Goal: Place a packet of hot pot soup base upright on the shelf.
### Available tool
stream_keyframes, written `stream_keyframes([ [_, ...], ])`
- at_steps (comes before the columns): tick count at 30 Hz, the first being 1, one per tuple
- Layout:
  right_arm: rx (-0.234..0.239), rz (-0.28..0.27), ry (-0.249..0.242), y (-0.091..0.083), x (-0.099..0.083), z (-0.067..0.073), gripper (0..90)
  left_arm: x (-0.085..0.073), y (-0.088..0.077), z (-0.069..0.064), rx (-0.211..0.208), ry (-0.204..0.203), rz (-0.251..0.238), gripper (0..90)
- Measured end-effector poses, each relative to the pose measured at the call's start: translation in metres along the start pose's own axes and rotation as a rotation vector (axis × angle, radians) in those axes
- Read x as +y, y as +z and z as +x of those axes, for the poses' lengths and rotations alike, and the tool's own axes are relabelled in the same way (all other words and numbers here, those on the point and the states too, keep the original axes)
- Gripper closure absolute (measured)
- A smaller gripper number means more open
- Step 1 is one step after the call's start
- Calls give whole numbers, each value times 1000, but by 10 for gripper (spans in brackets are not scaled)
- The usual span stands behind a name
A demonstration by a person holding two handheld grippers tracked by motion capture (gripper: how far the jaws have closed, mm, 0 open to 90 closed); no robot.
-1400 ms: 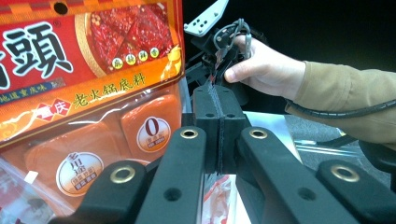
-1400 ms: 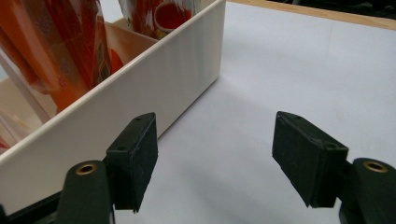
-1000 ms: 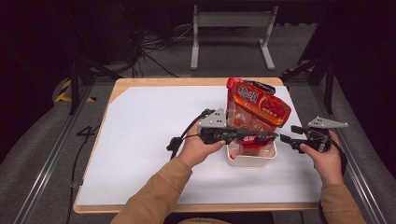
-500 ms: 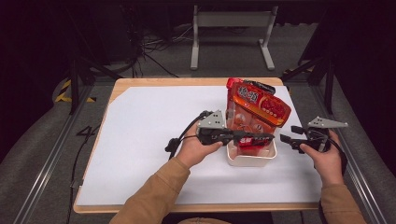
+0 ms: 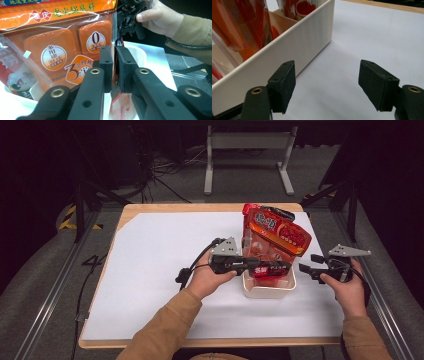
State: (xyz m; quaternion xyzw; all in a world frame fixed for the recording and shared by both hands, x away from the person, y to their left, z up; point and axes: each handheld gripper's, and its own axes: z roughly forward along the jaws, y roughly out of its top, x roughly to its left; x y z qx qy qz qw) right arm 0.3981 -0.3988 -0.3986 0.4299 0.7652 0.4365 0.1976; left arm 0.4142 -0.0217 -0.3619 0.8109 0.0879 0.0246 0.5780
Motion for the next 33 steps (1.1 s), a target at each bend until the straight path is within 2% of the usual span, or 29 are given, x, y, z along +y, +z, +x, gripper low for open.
stream_keyframes([
  [3, 2, 3, -4, 0, 0, 1, 300, 0, -1, 0, 8, -2, -17, 646],
  [5, 2, 1, -3, 0, 1, 2, 300, 0, -4, 0, 6, -18, -30, 587],
  [9, 3, -6, -10, 0, 5, 3, 296, 3, -14, -3, 30, -13, -59, 462],
  [10, 7, -8, -16, 1, 7, 4, 296, 4, -16, -4, 37, -17, -64, 405],
  [14, 17, -11, -23, 3, 10, 6, 294, 9, -32, -8, 63, -18, -72, 349],
  [23, 23, -11, -32, 4, 13, 7, 288, 14, -72, -11, 155, -34, -41, 336],
  [28, 25, -12, -34, 3, 13, 8, 286, 12, -97, -11, 195, -44, -43, 296],
  [31, 27, -14, -35, 3, 13, 7, 284, 9, -113, -11, 229, -45, -19, 296],
  [33, 26, -12, -35, 3, 13, 7, 283, 5, -125, -12, 245, -63, -22, 291],
])
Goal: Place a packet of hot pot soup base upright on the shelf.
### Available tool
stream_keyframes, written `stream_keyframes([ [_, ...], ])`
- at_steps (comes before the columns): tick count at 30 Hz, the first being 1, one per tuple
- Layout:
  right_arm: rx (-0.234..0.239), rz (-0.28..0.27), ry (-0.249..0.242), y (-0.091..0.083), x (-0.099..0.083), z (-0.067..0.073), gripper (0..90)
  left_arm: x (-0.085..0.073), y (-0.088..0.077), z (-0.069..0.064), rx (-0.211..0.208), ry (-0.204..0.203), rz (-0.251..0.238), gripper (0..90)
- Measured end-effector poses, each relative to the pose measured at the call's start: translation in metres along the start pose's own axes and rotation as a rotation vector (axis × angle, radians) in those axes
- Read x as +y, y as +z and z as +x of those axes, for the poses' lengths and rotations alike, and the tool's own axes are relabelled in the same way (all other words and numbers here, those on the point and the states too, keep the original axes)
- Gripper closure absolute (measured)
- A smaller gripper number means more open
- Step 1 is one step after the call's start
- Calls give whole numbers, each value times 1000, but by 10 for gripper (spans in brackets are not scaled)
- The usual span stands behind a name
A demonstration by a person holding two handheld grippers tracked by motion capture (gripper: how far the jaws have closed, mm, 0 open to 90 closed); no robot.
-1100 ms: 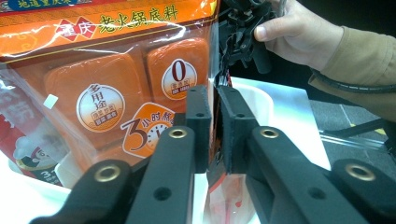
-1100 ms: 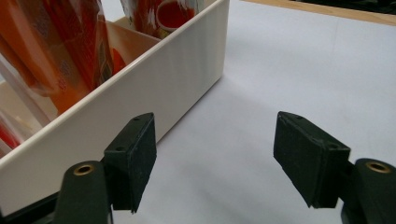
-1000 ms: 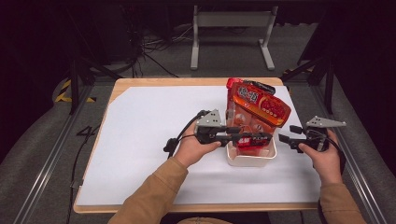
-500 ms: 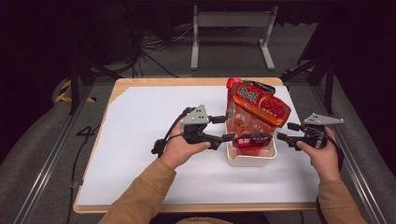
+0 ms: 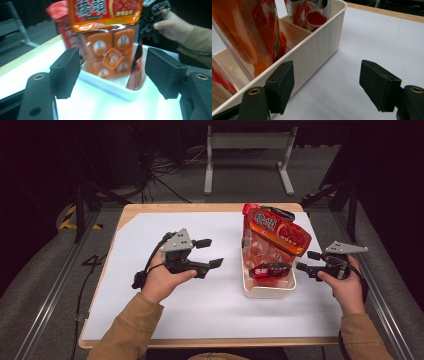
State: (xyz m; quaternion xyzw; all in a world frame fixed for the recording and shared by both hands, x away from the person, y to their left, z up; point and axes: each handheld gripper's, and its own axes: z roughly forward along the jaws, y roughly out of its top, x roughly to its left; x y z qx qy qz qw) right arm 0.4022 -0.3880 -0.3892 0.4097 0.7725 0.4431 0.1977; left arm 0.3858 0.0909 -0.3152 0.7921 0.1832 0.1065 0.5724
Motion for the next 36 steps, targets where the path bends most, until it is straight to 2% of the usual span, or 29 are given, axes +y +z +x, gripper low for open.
stream_keyframes([
  [5, 6, 1, -4, 0, 0, 1, 281, -11, -26, 8, 60, -19, 10, 268],
  [8, 5, -7, -5, 0, 0, 1, 281, -21, -41, 12, 114, -26, 23, 264],
  [11, 7, -6, -5, 2, -2, 1, 281, -30, -52, 17, 131, -49, 28, 249],
  [14, 7, -1, -6, 3, -4, 2, 276, -41, -59, 23, 166, -71, 48, 235],
  [18, 3, -6, 1, 3, -6, 0, 269, -55, -67, 31, 206, -98, 57, 215],
  [22, 3, -5, 11, 3, -8, -1, 258, -67, -72, 37, 221, -133, 54, 189],
  [28, -8, -7, 14, 2, -10, -2, 242, -87, -79, 45, 245, -129, 59, 152],
  [30, -10, -14, 12, 1, -10, -2, 242, -99, -81, 50, 257, -155, 61, 142],
  [31, -10, -14, 12, 1, -10, -2, 242, -99, -81, 50, 257, -155, 61, 137],
  [36, -11, -30, 5, -2, -9, -3, 246, -117, -83, 60, 295, -213, 58, 115],
])
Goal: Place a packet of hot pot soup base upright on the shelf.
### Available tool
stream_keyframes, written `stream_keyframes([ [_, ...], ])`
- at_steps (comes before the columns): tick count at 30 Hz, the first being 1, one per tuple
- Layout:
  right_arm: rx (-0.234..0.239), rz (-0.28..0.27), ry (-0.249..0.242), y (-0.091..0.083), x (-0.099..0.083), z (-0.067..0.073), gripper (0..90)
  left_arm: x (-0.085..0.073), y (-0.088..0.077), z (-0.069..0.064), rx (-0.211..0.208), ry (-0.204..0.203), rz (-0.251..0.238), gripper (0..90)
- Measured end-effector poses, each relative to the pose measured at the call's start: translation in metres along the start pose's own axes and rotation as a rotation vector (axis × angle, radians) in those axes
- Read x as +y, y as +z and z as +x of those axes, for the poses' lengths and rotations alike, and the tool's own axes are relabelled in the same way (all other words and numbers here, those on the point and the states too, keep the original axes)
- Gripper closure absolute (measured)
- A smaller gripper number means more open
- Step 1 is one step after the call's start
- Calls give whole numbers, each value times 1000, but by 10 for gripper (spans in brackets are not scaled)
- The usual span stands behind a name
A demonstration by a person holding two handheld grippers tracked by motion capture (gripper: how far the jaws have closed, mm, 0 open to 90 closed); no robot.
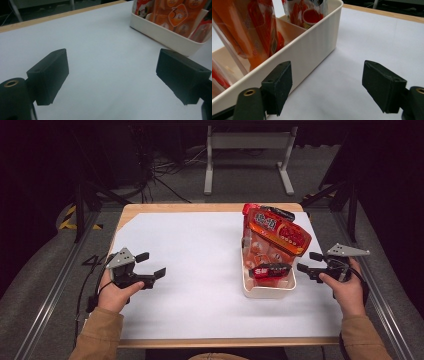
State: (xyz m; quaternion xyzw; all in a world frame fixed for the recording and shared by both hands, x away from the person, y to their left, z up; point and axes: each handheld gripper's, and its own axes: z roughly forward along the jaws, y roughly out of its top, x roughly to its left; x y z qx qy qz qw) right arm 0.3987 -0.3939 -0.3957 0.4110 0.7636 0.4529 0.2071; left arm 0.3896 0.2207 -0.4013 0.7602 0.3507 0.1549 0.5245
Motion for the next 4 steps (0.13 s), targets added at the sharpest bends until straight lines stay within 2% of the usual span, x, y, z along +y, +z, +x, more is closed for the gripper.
stream_keyframes([
  [4, -5, -7, 7, -3, 1, -1, 250, -5, 0, 7, 10, -54, 7, 118],
])
